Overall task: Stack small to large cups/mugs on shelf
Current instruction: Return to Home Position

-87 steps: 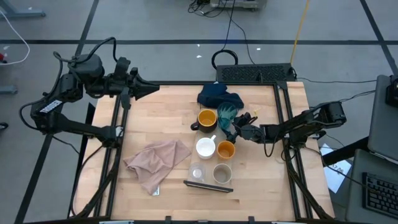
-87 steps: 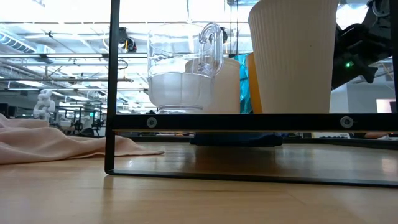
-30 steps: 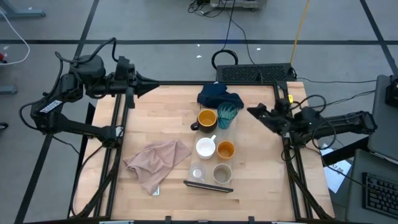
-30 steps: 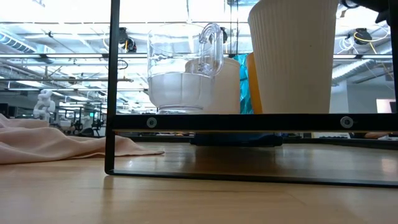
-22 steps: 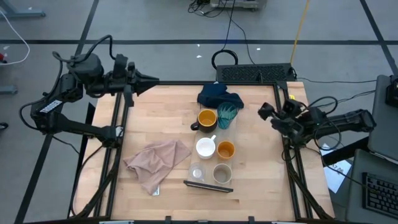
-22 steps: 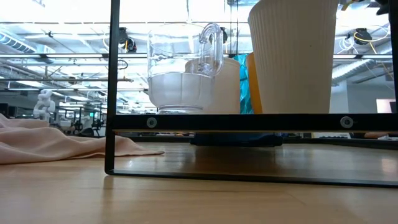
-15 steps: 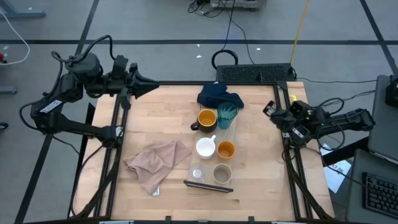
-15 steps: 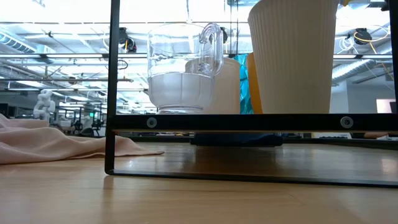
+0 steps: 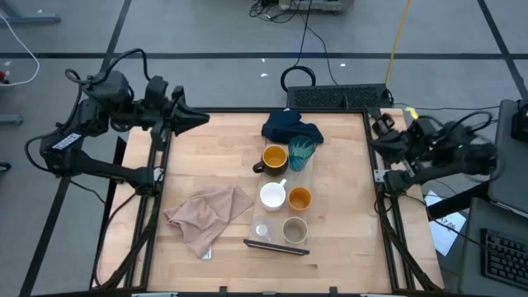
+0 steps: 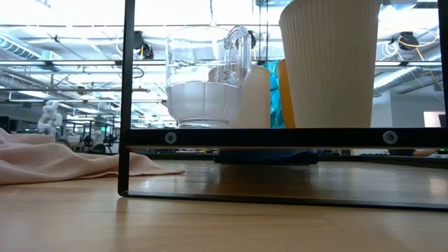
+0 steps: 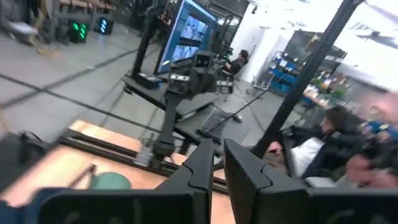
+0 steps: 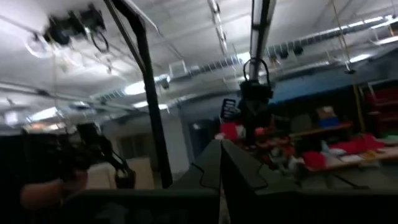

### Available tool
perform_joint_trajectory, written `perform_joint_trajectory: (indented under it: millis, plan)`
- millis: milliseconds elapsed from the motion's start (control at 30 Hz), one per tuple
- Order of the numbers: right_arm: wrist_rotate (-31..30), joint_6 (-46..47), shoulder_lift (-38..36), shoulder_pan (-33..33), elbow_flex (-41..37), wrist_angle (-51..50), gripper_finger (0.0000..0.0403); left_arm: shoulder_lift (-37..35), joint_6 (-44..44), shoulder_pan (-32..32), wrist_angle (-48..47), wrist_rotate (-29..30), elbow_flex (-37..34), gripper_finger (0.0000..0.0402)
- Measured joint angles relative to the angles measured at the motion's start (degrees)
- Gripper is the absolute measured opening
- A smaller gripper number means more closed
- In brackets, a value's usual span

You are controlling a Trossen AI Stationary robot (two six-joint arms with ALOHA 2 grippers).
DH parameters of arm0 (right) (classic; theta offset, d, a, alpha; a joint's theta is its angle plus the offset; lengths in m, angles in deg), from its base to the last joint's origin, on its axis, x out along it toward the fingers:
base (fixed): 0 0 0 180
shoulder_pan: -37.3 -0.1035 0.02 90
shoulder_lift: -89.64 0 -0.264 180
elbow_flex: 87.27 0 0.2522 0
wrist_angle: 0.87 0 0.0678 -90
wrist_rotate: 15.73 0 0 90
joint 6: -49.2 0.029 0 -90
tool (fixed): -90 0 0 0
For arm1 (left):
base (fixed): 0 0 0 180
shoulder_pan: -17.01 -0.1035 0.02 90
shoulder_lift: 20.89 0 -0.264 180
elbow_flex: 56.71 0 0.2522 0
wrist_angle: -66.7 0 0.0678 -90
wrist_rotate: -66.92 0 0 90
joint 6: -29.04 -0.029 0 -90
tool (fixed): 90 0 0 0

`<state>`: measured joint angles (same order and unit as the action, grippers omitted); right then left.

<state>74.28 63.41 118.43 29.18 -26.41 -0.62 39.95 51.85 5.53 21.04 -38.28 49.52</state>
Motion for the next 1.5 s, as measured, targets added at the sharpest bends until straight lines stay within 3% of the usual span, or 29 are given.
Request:
perform_joint_trajectory:
  millis: [133,300,400,567,700,1033,1233,1367,1500]
  plan:
    - [-0.5,-4.5,2.6,0.0,11.2,-14.6,0.0000,-1.4,-6.8,0.0,-2.0,1.9,0.0,0.0037]
    - [-7.9,-6.3,5.8,0.0,22.1,-36.6,0.0000,-3.7,-12.6,0.0,-13.3,7.8,0.0,0.0013]
    - [-11.6,-7.9,6.8,0.0,24.0,-44.1,0.0000,-4.4,-14.5,0.0,-17.2,7.4,0.0,0.0005]
    - [-12.2,-15.4,7.2,0.0,21.5,-49.2,0.0000,-4.4,-17.5,0.0,-19.5,4.3,-0.8,0.0003]
    - [-13.6,-9.5,7.2,0.0,17.8,-48.7,0.0000,-7.5,-18.0,0.0,-9.5,2.7,-7.6,0.0003]
    - [-13.5,-7.8,6.6,0.0,16.2,-46.2,0.0000,-25.0,-10.6,0.1,17.8,2.1,-36.8,0.0003]
    - [-13.5,-7.3,6.5,0.0,15.9,-51.1,0.0000,-28.9,-7.6,0.1,21.4,1.5,-48.6,0.0003]
    - [-13.4,-11.9,5.8,0.0,12.2,-43.9,0.0000,-29.0,-4.9,0.1,31.3,1.7,-55.1,0.0002]
    - [-13.3,-14.0,4.5,0.0,2.9,-32.3,0.0000,-29.0,-2.9,0.1,39.1,3.3,-58.4,0.0004]
